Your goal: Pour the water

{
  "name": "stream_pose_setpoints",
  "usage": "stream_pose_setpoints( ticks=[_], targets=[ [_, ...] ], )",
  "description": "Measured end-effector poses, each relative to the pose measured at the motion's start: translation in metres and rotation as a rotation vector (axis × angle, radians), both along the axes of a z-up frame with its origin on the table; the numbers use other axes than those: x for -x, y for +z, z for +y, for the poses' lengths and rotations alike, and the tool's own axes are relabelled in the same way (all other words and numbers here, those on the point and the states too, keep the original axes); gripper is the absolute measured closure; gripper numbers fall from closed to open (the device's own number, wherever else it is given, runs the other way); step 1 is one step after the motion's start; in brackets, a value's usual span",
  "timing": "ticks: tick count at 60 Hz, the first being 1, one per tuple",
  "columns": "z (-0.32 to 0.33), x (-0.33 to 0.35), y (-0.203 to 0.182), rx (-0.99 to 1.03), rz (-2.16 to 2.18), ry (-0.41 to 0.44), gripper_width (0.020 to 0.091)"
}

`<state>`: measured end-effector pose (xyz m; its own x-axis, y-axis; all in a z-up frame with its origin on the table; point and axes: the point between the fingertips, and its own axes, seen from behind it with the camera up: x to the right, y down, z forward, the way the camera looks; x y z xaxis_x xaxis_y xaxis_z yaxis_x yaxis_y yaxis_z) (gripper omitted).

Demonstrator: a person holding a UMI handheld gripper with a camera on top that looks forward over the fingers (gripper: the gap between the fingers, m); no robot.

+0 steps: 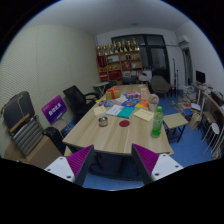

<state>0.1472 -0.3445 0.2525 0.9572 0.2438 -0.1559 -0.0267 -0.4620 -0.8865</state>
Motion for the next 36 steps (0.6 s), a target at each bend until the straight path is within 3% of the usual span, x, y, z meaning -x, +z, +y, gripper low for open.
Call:
stream_pose_setpoints(
  ticks=[17, 27, 36],
  targets=[
    [0.019, -0.049, -0.002, -0.161, 0.037, -0.023, 0.0282],
    [0.084, -0.121, -0.042, -0.201, -0.032, -0.135, 0.0273],
    [0.18, -0.155, -0.082, -0.229, -0.076, -0.206, 0.0279]
  ],
)
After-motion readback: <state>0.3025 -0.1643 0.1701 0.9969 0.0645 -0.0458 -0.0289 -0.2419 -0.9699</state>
